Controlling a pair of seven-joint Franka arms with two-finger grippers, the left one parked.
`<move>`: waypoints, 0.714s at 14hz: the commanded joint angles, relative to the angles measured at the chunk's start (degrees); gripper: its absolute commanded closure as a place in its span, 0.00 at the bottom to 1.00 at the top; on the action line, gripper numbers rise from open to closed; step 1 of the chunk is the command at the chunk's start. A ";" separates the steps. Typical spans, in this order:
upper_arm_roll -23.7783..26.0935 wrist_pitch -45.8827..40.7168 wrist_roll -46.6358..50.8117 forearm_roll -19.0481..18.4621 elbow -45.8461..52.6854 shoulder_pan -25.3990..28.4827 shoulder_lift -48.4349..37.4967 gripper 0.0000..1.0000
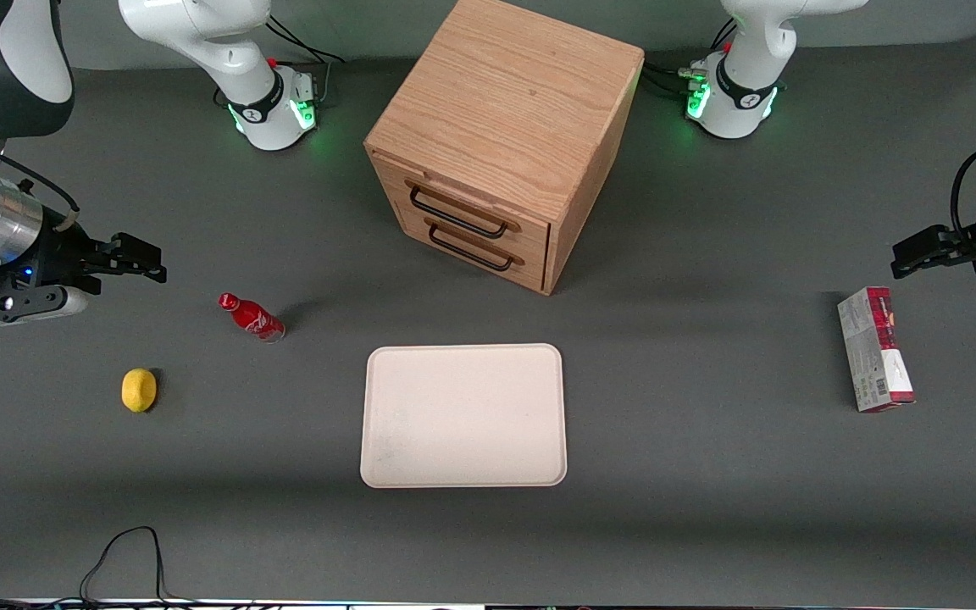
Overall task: Open upper drawer
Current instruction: 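Move the right gripper toward the upper drawer's black handle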
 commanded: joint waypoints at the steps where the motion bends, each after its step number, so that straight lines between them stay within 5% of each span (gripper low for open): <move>1: 0.36 -0.73 0.19 -1.13 0.50 -0.16 -0.79 0.00; 10: 0.97 -0.64 1.06 -0.43 3.23 4.05 2.19 0.00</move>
